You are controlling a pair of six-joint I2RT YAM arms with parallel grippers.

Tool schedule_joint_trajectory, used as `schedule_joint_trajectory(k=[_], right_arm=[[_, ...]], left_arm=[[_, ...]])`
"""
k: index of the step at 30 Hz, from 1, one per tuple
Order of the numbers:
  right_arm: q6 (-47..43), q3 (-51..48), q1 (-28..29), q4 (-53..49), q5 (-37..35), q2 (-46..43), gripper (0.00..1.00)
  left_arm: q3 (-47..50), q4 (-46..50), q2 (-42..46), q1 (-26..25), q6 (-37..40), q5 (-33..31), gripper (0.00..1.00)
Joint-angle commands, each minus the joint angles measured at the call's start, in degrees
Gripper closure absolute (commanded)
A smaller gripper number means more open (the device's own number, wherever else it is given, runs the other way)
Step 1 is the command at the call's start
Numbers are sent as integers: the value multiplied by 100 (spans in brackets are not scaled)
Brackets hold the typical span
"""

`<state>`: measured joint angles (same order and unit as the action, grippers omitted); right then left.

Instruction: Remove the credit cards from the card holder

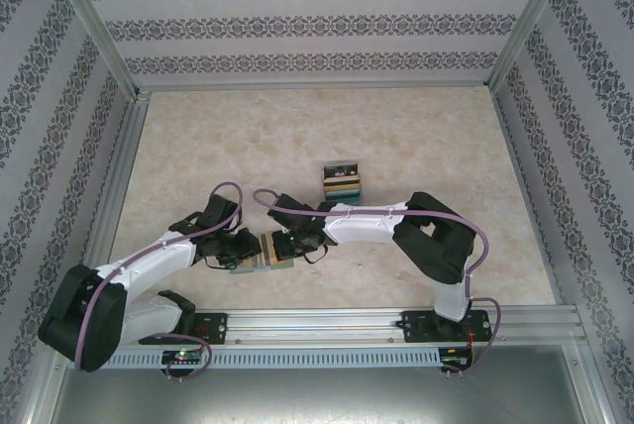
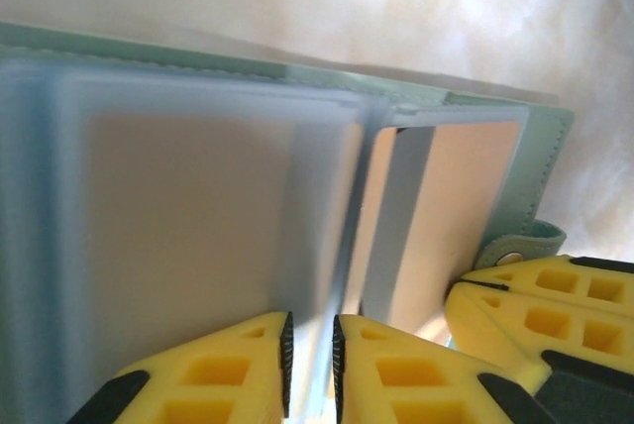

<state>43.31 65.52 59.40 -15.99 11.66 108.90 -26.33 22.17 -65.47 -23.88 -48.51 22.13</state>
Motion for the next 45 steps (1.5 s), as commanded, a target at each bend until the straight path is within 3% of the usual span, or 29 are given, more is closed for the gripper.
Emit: schedule_joint_trajectory(k=[1, 6, 12, 15, 24, 35, 45], right_arm=[[-74, 10, 8, -455, -186, 104, 93], [-174, 200, 10, -506, -148, -7, 87], [-270, 401, -7, -738, -321, -262, 71], [-261, 409, -11, -730, -267, -259, 69], [-98, 296, 6, -601, -131, -28, 60], [-20, 254, 85, -502, 108, 177, 60], [39, 170, 191, -667, -113, -46, 58]], left_arm=[[-80, 634, 299, 50, 164, -348, 79], [-44, 248, 424, 49, -19, -24, 78], [-197, 1133, 641, 83, -41, -1012, 77], [-142, 1404, 889, 163, -172, -1395, 77], [236, 1081, 881, 278, -291, -1080, 77], [457, 911, 857, 270, -387, -916, 77], [514, 895, 896, 273, -396, -939, 78]])
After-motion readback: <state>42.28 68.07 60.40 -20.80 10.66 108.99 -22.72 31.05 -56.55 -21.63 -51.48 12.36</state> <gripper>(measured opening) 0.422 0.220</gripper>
